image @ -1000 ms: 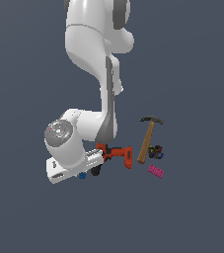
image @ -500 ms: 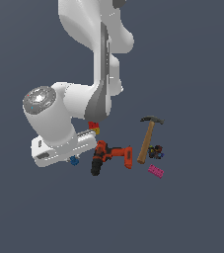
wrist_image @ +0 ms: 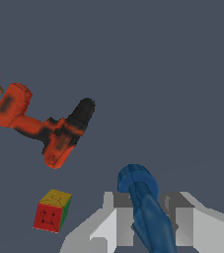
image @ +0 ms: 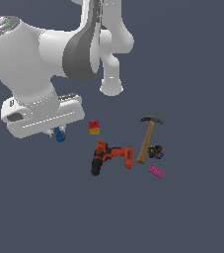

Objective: Pick up a designated object from a clutter of objects.

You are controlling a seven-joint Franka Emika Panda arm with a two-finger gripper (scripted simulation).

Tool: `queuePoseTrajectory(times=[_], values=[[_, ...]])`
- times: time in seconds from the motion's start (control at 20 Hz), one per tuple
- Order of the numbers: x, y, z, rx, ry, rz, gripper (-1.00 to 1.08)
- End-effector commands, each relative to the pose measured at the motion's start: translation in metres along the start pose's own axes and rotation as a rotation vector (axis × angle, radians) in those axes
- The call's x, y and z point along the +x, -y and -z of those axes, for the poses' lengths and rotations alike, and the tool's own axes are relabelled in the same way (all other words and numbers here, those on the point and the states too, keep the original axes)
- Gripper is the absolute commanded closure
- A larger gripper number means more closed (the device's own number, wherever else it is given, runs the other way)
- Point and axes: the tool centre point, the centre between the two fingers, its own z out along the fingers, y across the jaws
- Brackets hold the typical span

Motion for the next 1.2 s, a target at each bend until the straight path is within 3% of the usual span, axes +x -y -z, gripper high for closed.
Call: queuePoseTrajectory(times=[0.0, 0.6, 1.15], values=[[-0.013, -0.003, 0.028, 0.001, 0.001, 0.0, 1.08], [-0.06, -0.018, 0.139, 0.001, 0.002, 0.0, 1.08], [-0.072, -0.024, 0.17, 0.001, 0.003, 0.0, 1.08]])
